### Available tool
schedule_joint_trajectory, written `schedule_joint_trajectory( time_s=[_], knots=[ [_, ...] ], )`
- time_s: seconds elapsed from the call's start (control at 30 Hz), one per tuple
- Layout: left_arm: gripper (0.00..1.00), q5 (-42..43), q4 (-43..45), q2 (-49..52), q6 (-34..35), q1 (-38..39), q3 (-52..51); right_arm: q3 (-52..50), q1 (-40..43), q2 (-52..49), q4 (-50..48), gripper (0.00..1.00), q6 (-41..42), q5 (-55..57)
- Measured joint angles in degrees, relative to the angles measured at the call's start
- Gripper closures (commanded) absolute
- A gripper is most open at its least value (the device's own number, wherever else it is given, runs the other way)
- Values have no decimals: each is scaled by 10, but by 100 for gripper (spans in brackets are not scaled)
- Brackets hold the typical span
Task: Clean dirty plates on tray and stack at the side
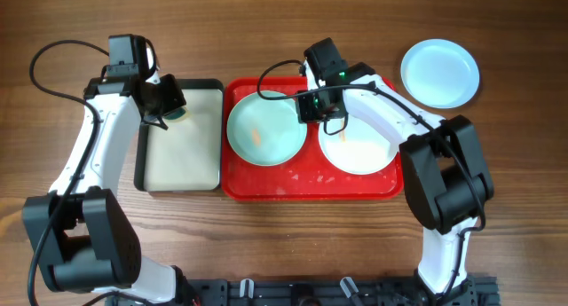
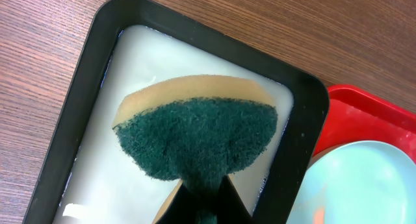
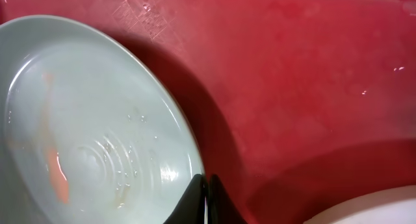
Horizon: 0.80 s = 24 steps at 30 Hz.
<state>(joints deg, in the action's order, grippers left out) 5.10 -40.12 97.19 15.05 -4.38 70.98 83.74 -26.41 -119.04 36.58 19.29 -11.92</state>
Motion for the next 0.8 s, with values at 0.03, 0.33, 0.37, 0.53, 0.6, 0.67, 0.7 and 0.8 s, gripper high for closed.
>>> schedule_joint_trajectory(
  time_s=[0.03,0.33,0.37,0.53,0.6,0.67,0.7,0.8],
  knots=[
    [96,0,0,0,0,0,0,0,0,0,0,88,2,0],
    [96,0,0,0,0,0,0,0,0,0,1,58,-10,3],
    [96,0,0,0,0,0,0,3,0,0,5,57,-14,3],
    [96,0,0,0,0,0,0,65,0,0,50,50,-38,3],
    [96,0,0,0,0,0,0,100,0,0,82,48,-54,2],
    [96,0,0,0,0,0,0,127,0,0,110,47,-69,1],
    [96,0,0,0,0,0,0,140,0,0,123,47,-76,1],
    [96,0,-2,0,-1,0,0,170,5,0,151,48,-97,0]
  ],
)
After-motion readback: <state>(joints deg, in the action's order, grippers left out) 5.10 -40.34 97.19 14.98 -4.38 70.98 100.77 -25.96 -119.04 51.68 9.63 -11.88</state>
